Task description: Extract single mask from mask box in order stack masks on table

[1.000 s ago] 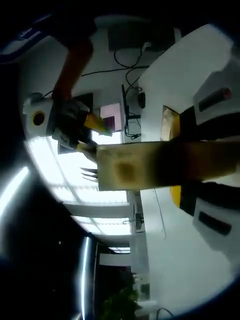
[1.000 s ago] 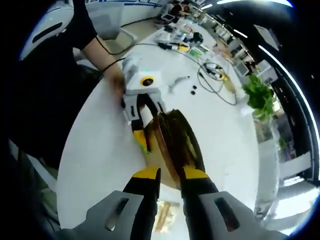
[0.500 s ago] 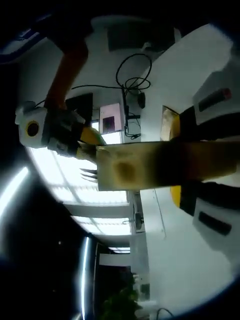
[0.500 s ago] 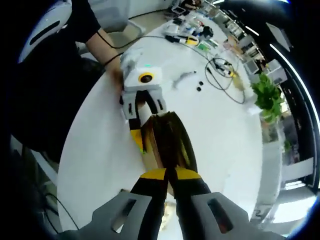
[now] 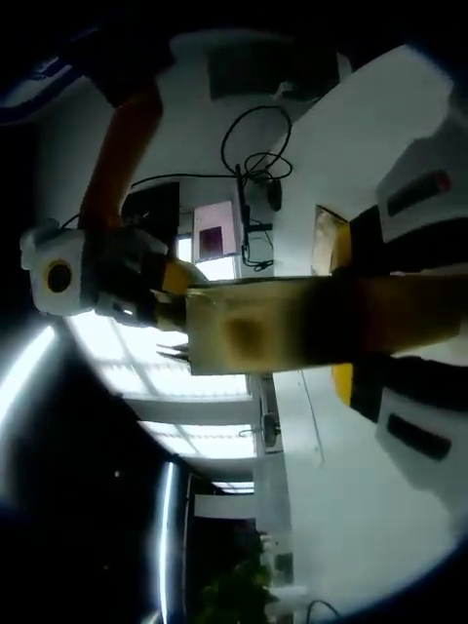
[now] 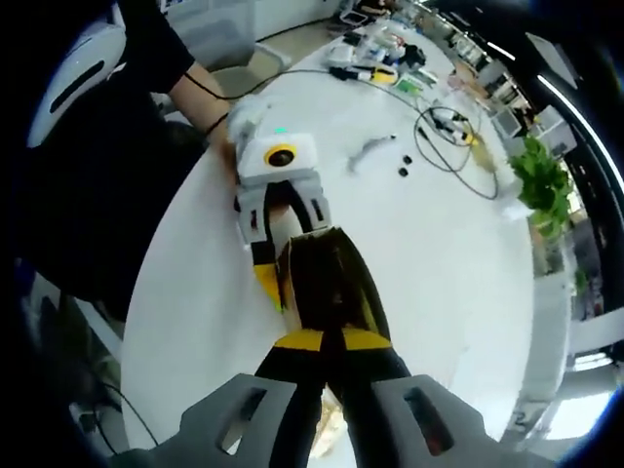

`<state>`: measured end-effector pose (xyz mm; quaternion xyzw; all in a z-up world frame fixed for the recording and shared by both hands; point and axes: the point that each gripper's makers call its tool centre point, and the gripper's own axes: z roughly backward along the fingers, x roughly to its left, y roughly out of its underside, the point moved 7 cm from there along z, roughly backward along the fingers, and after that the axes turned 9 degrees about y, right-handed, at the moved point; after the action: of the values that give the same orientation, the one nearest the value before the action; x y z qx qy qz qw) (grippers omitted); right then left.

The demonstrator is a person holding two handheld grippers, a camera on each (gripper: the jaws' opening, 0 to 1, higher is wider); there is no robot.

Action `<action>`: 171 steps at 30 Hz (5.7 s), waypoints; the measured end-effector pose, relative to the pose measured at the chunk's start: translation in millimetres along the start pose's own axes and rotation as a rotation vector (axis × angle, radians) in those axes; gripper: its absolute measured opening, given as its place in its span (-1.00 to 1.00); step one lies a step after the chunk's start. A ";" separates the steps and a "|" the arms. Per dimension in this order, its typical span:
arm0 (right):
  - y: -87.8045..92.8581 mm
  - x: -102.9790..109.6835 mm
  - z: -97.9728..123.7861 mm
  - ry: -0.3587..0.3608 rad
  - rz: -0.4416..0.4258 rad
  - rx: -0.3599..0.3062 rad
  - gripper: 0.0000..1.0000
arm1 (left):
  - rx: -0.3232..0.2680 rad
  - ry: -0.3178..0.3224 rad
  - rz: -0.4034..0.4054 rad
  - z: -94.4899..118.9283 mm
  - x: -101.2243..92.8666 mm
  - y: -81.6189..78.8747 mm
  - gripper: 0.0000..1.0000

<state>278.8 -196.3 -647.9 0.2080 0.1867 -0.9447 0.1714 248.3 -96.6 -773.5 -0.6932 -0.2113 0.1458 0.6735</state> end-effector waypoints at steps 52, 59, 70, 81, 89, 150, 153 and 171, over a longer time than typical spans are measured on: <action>-0.6 13.0 39.4 0.162 -0.053 -0.134 -1.00 | 0.016 0.007 -0.019 0.1 -1.0 1.7 -0.32; 4.7 18.3 47.4 0.220 -0.084 -0.191 -1.00 | 0.017 0.010 -0.021 -0.2 -2.5 1.4 -0.32; 8.0 16.3 53.0 0.261 -0.119 -0.262 -1.00 | 0.015 0.001 -0.013 0.1 -1.4 1.8 -0.32; 7.3 18.0 61.5 0.322 -0.238 -0.299 -1.00 | 0.015 0.001 -0.010 -0.7 -0.7 2.0 -0.32; 4.7 21.9 78.8 0.406 -0.204 -0.322 -1.00 | 0.013 -0.001 -0.004 -0.4 -0.7 1.8 -0.32; 65.8 73.7 177.7 0.991 -0.649 -0.664 -1.00 | 0.012 -0.007 0.004 1.1 0.5 2.6 -0.32; 71.3 80.9 184.3 1.014 -0.676 -0.663 -1.00 | 0.013 -0.007 0.003 0.7 -0.9 2.0 -0.32; 90.1 115.4 224.7 1.107 -0.731 -0.575 -1.00 | 0.015 -0.007 0.001 0.8 -0.9 2.5 -0.32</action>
<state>142.4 -398.5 -536.4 0.5269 0.5451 -0.6112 -0.2272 247.4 -96.3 -776.1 -0.6877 -0.2125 0.1501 0.6778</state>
